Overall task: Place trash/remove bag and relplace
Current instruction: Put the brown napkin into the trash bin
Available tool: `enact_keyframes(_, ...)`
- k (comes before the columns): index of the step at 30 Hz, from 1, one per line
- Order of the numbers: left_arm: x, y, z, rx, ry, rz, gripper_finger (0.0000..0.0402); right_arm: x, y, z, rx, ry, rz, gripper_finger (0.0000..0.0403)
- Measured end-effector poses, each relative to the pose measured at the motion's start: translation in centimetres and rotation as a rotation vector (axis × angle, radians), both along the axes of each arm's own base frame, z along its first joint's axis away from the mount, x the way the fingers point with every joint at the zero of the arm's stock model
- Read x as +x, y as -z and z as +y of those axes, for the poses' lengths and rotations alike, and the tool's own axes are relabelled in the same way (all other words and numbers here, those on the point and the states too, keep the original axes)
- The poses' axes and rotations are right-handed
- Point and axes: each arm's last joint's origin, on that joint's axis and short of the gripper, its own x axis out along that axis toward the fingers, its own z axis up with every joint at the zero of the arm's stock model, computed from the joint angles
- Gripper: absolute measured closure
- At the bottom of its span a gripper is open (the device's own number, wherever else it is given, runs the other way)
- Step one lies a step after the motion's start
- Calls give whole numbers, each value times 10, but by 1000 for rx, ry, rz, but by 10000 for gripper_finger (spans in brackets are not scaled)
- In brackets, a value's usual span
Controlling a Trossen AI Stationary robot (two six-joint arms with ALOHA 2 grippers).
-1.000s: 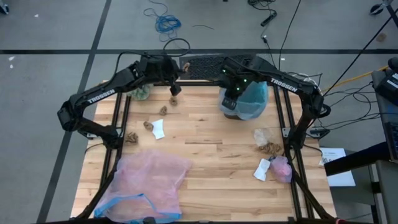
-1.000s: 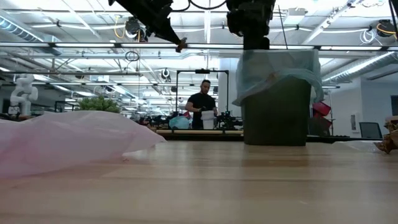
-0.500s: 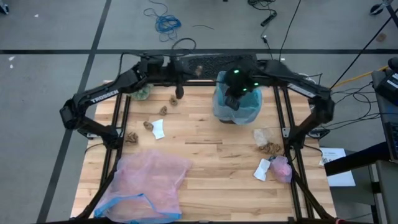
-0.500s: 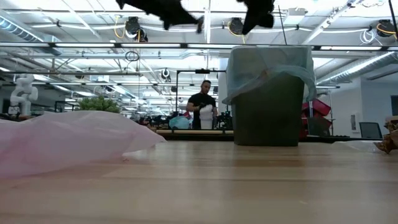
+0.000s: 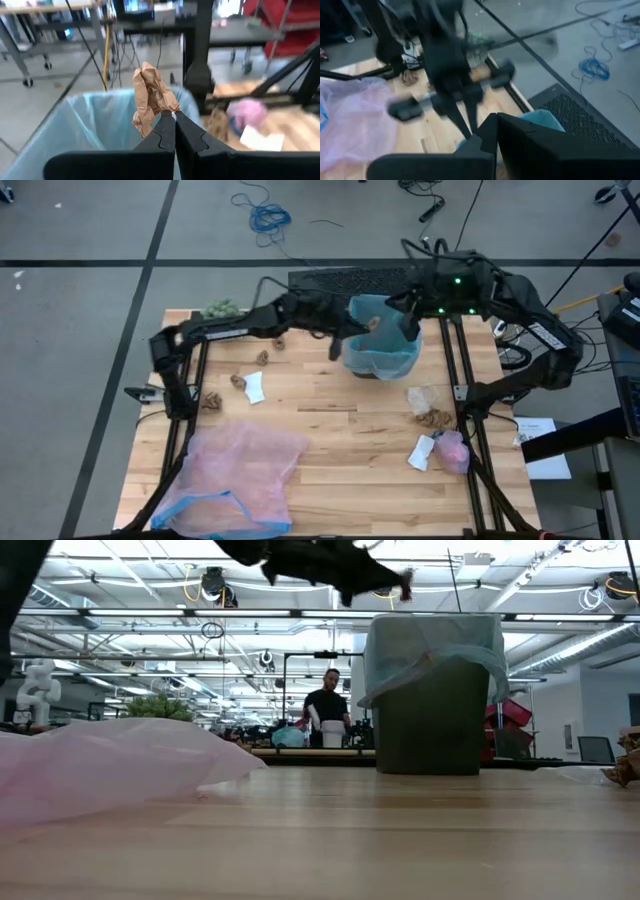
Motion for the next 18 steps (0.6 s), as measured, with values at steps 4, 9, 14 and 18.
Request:
enact_keyframes(4, 16, 9, 2, 84, -53, 117, 357, -3, -1, 1, 0, -2, 1, 381)
enact_keyframes(9, 16, 1, -3, 168, -79, 155, 281, -3, -1, 3, -12, -18, 8, 352)
enact_keyframes(14, -3, -27, -13, 222, -119, 175, 221, -3, 0, 3, -13, -26, 12, 325)
enact_keyframes(18, -47, -41, -22, 258, -244, 464, 206, -4, 3, 4, -1, -27, 44, 311)
